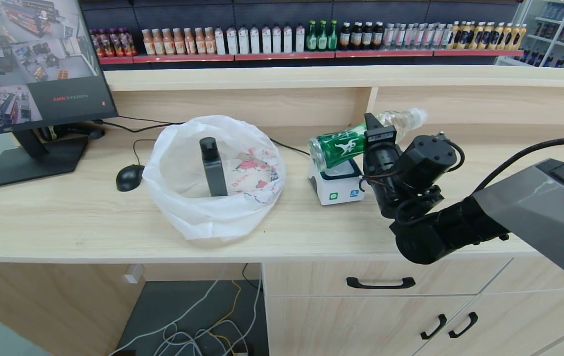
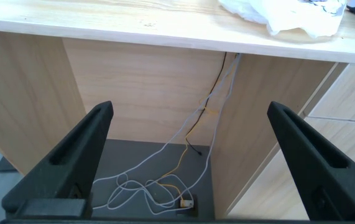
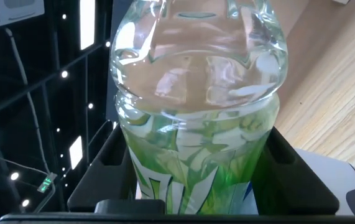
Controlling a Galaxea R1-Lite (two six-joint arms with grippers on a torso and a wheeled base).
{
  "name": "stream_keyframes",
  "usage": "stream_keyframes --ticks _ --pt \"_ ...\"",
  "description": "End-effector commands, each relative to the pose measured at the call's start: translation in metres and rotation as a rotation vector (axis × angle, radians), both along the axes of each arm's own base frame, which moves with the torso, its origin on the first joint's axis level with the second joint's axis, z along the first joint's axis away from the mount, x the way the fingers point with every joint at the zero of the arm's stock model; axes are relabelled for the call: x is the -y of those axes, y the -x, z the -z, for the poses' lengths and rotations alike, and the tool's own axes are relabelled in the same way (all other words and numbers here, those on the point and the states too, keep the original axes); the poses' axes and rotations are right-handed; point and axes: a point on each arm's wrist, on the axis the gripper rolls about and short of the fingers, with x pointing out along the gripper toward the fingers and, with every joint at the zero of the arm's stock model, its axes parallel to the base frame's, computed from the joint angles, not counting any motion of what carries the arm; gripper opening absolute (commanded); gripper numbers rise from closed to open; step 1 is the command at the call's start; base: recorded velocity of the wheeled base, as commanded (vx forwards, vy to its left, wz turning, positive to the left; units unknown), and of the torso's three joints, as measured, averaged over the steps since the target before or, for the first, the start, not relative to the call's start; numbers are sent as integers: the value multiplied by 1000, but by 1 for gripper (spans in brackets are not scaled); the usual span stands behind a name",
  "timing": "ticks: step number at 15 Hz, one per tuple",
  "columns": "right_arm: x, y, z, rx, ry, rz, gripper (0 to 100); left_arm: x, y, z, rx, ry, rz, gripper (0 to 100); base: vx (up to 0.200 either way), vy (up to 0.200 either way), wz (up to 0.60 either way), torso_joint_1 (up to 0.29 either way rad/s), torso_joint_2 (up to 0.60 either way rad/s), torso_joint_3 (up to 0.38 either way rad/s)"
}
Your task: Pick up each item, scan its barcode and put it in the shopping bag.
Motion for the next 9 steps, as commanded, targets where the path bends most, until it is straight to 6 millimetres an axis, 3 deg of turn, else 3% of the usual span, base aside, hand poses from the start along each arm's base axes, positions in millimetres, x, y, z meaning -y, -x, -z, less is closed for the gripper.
stream_keyframes --ticks 1,7,9 --pt "0 1 0 0 -2 -1 0 0 0 0 0 0 -1 100 0 0 0 0 0 0" --pt "1 1 -1 2 -5 1 0 0 0 0 0 0 -1 100 0 0 0 0 0 0" --pt "2 6 -10 38 -17 -5 0 0 0 0 0 0 -1 100 0 0 0 0 0 0"
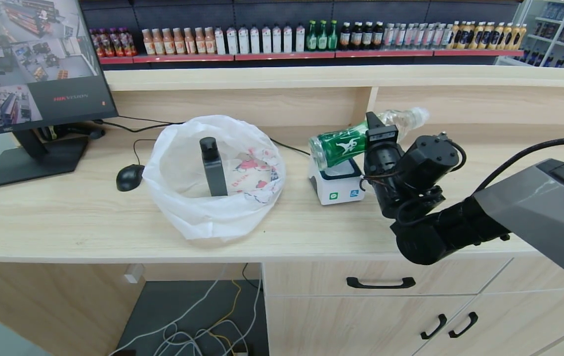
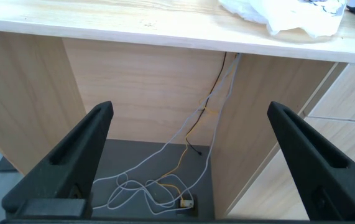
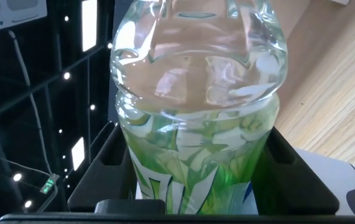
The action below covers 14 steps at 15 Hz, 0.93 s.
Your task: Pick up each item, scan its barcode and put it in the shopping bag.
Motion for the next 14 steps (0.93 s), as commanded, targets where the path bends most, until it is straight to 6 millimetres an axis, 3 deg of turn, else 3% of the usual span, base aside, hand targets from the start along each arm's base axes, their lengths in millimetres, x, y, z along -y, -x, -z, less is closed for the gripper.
stream_keyframes --ticks 1,6,10,14 --pt "3 7 -15 35 -13 -3 0 0 0 0 0 0 -1 100 0 0 0 0 0 0" --pt "7 15 -30 72 100 0 0 0 0 0 0 0 -1 100 0 0 0 0 0 0" --pt "9 35 -53 146 328 37 0 0 0 0 0 0 -1 100 0 0 0 0 0 0" --pt "9 48 -58 207 648 156 0 0 0 0 0 0 -1 100 0 0 0 0 0 0"
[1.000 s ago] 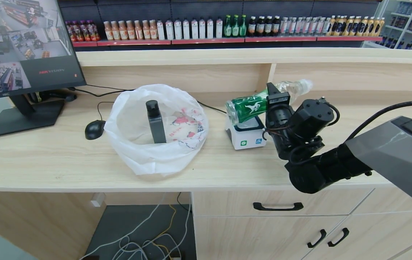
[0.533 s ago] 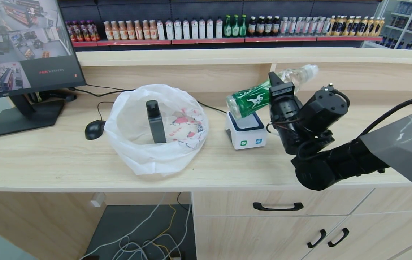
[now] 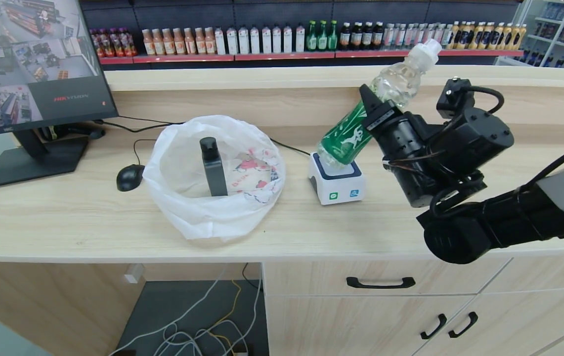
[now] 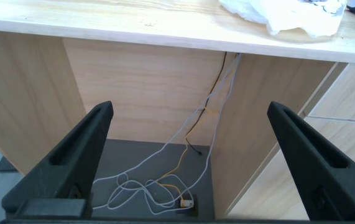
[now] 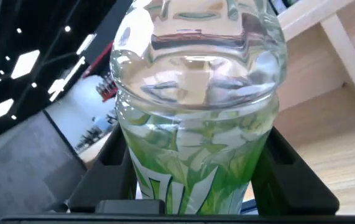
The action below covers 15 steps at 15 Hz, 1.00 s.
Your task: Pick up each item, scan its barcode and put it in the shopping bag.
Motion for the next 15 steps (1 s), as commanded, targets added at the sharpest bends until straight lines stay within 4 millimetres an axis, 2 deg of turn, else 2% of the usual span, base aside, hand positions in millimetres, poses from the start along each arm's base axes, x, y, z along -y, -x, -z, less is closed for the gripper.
stream_keyframes --ticks 1,3,4,6,8,15 --pt "4 12 -16 61 72 48 0 0 0 0 0 1 -1 100 0 0 0 0 0 0" --pt "8 20 -33 165 258 137 0 0 0 0 0 1 -1 100 0 0 0 0 0 0" --pt "15 22 -35 232 368 158 0 0 0 0 0 1 -1 100 0 0 0 0 0 0" --pt "20 27 -18 289 490 172 0 0 0 0 0 1 -1 100 0 0 0 0 0 0" --pt "22 31 1 224 538 161 0 0 0 0 0 1 -1 100 0 0 0 0 0 0" --pt "21 34 4 201 506 129 0 0 0 0 0 -1 -1 100 0 0 0 0 0 0"
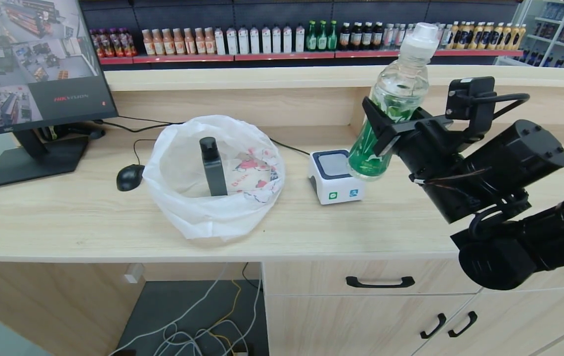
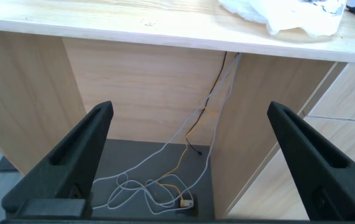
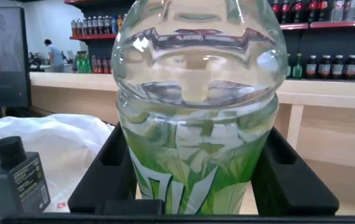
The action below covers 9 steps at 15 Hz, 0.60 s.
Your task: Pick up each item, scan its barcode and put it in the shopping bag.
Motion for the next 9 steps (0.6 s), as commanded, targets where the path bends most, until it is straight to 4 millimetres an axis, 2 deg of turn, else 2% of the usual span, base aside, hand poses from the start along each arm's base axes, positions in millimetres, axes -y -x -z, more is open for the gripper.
stream_keyframes --ticks 1,3,6,9 --pt "-1 1 -1 2 -3 -3 0 0 0 0 0 1 -1 100 -200 0 0 -7 7 2" --pt "-5 1 -2 7 -10 -18 0 0 0 0 0 4 -1 100 -200 0 0 5 7 2" --pt "-6 -1 -4 11 -27 -21 0 0 0 0 0 4 -1 100 0 0 0 0 0 0" --pt "1 1 -12 30 -42 -6 0 0 0 0 0 4 -1 100 0 200 0 -1 -7 2"
